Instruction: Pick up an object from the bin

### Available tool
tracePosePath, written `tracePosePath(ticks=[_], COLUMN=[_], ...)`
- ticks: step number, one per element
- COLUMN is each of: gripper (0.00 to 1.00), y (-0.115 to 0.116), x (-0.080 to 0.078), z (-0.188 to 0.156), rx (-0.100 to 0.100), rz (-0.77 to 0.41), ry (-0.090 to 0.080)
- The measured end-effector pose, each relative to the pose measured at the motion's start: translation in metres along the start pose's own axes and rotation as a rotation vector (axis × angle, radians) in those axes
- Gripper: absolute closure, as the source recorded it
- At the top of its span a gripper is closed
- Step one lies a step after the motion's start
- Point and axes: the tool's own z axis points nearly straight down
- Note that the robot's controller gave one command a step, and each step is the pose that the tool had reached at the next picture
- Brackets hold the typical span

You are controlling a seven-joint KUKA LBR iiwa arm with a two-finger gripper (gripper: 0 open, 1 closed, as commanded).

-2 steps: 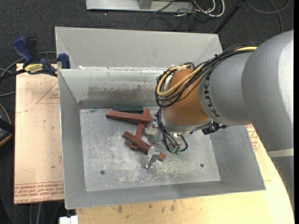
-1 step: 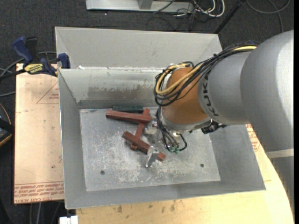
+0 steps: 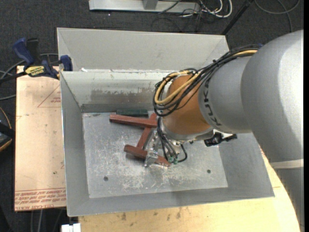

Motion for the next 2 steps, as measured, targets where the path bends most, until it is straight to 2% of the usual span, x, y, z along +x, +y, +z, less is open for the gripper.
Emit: tracePosePath(ticks=[2], gripper=[1.0], y=[-0.0004], x=[0.001], z=[-0.003], rx=[0.001], rz=[0.0], ry=[0.003])
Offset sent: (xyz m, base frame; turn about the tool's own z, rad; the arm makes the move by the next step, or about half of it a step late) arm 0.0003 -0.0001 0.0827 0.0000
